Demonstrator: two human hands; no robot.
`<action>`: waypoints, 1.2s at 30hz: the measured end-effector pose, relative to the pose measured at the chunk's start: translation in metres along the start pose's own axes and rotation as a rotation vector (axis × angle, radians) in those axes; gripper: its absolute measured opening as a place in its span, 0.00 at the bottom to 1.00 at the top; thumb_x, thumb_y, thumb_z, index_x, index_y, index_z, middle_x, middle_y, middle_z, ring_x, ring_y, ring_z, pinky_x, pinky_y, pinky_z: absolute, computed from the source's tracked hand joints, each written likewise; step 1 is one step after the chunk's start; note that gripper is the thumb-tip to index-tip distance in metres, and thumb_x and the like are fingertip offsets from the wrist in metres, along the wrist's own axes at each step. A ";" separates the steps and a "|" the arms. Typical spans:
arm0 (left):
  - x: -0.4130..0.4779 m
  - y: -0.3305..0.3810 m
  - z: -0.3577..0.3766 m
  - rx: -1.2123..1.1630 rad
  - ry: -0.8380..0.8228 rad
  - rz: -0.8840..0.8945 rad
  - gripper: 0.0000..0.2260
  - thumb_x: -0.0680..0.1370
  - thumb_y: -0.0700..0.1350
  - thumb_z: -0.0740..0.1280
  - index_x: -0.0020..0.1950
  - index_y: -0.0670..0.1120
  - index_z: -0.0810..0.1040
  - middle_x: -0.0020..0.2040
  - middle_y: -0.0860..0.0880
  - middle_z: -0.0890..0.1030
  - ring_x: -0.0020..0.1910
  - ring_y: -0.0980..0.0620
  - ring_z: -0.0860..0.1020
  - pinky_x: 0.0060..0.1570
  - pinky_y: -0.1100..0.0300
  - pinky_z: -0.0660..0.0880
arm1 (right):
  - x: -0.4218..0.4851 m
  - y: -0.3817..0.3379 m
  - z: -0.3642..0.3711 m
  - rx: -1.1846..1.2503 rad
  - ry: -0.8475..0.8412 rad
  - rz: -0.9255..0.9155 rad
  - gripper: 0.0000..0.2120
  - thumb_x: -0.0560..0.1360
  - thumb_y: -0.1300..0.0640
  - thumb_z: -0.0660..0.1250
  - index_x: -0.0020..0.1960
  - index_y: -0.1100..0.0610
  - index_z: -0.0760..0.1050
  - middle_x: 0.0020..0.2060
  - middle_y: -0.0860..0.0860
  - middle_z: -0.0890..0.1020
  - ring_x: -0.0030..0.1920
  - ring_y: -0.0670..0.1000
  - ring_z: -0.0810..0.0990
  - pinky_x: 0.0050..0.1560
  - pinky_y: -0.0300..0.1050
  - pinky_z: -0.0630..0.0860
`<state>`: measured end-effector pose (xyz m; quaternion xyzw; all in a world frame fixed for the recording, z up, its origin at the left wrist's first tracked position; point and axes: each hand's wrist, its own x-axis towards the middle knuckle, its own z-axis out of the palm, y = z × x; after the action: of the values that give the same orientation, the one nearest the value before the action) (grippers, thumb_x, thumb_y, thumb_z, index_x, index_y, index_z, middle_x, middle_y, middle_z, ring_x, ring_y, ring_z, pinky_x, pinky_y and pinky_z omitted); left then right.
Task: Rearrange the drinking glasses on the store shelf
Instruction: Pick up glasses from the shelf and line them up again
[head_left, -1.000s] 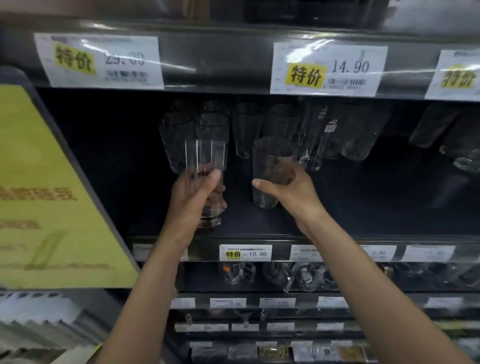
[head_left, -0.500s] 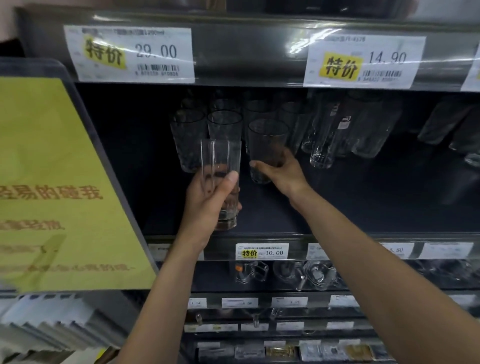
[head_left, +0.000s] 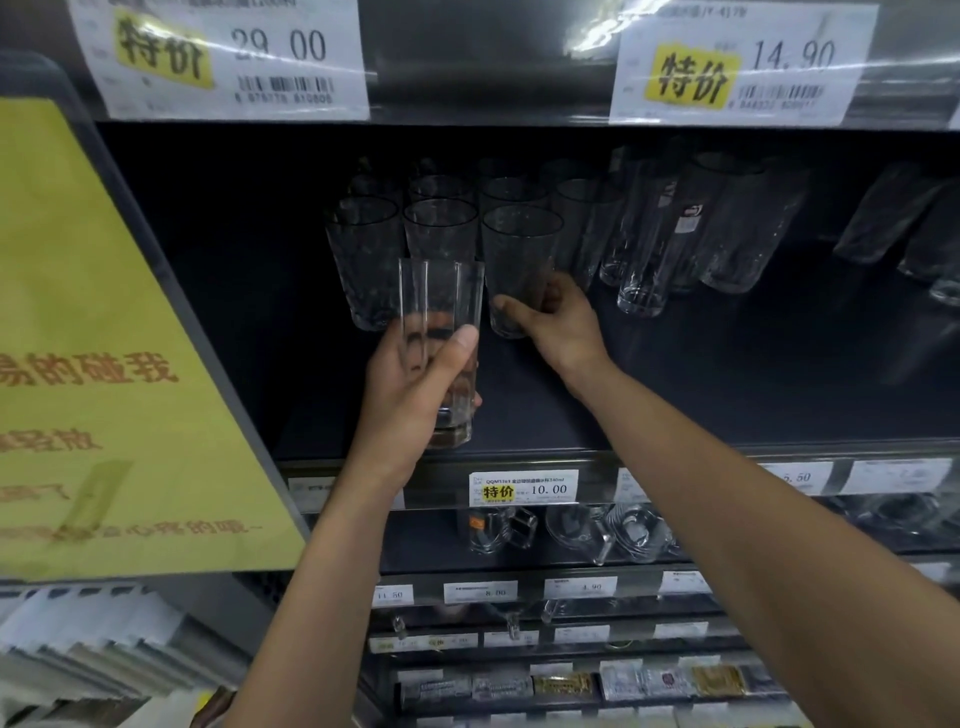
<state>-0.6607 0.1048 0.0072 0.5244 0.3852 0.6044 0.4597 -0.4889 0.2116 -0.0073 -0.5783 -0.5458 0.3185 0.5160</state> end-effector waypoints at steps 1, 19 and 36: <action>0.000 0.000 0.000 0.000 -0.002 0.002 0.19 0.72 0.56 0.70 0.56 0.48 0.75 0.44 0.42 0.81 0.35 0.48 0.80 0.34 0.60 0.77 | 0.000 0.001 0.000 -0.010 0.001 -0.007 0.33 0.62 0.38 0.77 0.62 0.51 0.76 0.54 0.47 0.83 0.54 0.46 0.82 0.59 0.49 0.80; -0.001 0.000 0.003 0.007 -0.023 0.026 0.21 0.69 0.58 0.71 0.56 0.48 0.74 0.43 0.43 0.80 0.35 0.49 0.80 0.33 0.61 0.77 | -0.001 -0.001 0.000 0.034 0.012 0.034 0.28 0.69 0.47 0.78 0.65 0.55 0.74 0.55 0.46 0.82 0.56 0.45 0.80 0.62 0.43 0.77; -0.004 0.005 0.006 0.015 0.001 0.033 0.14 0.72 0.53 0.70 0.54 0.49 0.74 0.41 0.45 0.81 0.34 0.51 0.80 0.33 0.62 0.77 | 0.002 0.002 0.000 0.051 0.008 0.031 0.25 0.72 0.49 0.75 0.66 0.55 0.75 0.56 0.48 0.83 0.57 0.47 0.81 0.64 0.46 0.76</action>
<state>-0.6552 0.0990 0.0118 0.5338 0.3812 0.6092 0.4457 -0.4883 0.2133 -0.0085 -0.5744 -0.5265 0.3380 0.5278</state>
